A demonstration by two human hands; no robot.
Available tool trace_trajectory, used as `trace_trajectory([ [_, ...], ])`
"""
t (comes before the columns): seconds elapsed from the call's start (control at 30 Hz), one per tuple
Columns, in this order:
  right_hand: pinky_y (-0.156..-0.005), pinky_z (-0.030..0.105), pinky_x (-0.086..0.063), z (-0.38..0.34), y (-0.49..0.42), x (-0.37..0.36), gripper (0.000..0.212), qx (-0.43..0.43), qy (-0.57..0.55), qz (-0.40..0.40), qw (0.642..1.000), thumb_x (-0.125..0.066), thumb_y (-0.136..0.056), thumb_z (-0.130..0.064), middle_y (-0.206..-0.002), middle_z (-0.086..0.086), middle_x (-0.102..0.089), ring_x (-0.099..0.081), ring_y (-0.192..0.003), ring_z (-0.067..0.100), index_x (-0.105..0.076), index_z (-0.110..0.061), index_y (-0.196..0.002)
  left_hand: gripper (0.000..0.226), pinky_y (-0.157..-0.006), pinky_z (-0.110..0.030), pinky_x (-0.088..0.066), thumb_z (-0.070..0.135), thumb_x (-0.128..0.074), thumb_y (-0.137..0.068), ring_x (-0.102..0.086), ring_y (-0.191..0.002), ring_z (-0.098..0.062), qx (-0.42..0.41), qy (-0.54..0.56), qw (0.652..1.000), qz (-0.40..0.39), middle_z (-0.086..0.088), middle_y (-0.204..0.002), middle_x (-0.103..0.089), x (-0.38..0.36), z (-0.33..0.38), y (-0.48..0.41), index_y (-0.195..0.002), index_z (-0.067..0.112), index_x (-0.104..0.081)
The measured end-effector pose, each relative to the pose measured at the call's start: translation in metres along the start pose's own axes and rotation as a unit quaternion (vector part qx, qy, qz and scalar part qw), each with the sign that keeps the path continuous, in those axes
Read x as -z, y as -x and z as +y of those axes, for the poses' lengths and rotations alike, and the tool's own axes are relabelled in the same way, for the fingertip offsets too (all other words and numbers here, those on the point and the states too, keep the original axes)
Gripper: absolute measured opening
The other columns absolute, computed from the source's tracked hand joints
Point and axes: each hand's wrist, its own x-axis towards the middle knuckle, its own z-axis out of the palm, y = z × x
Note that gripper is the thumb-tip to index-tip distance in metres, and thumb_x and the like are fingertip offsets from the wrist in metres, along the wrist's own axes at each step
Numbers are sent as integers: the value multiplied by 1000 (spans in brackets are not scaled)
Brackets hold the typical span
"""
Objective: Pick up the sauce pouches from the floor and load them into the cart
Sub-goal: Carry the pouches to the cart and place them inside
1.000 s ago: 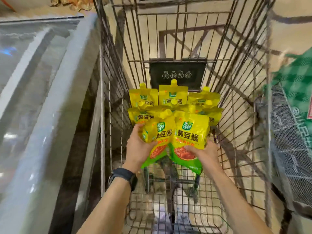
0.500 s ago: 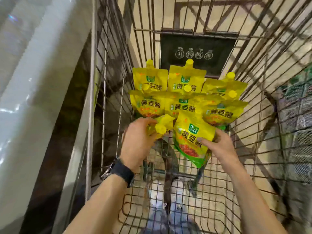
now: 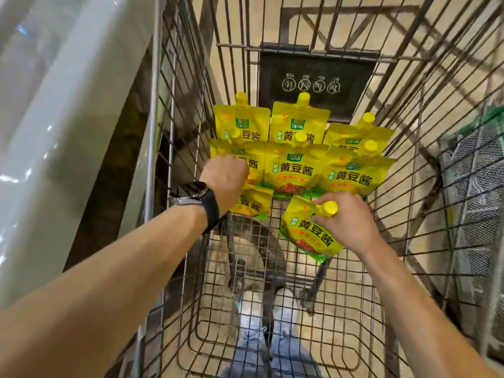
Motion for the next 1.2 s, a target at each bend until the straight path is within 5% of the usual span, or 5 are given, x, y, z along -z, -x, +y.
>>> trace_trajectory([
  [0.2, -64, 34, -46, -21, -19, 14, 18, 76, 64, -51, 994, -80, -78, -27, -75, 7, -70, -65, -78, 29, -72, -11, -74, 29, -74, -35, -45, 5, -53, -98, -66, -108, -29, -12, -96, 995, 20, -7, -116, -69, 18, -9, -6, -119, 15, -68],
  [0.4, -85, 37, -47, -52, -51, 9, 17, 104, 126, -32, 986, -78, -78, -26, -113, 10, -68, -58, -110, 32, -73, -28, -94, 25, -73, -36, -45, 7, -58, -96, -66, -101, -30, -18, -42, 998, 46, -9, -108, -69, 3, -8, -5, -119, 12, -66],
  [0.5, -86, 38, -50, -54, -55, 15, 12, 104, 125, -12, 987, -78, -78, -20, -106, 7, -70, -61, -104, 29, -72, -27, -87, 26, -81, -42, -51, 7, -57, -95, -67, -102, -33, -24, -23, 998, 55, -11, -109, -70, -1, -12, -5, -118, 13, -68],
  [0.73, -88, 33, -47, -64, -44, 20, 39, 139, 208, -94, 964, -74, -81, -10, -122, 13, -65, -57, -116, 30, -69, -14, -119, 31, -93, -47, -48, 4, -51, -98, -64, -108, -31, -6, 5, 999, 44, -10, -114, -69, -3, -10, -7, -123, 17, -65],
  [1.2, -89, 42, -52, -66, -59, 14, 26, 150, 159, 7, 976, -76, -82, -18, -105, 15, -71, -64, -105, 34, -72, -14, -107, 24, -78, -39, -49, 4, -50, -99, -64, -90, -28, -28, -60, 995, 69, -6, -94, -66, 5, -14, -4, -114, 13, -67],
])
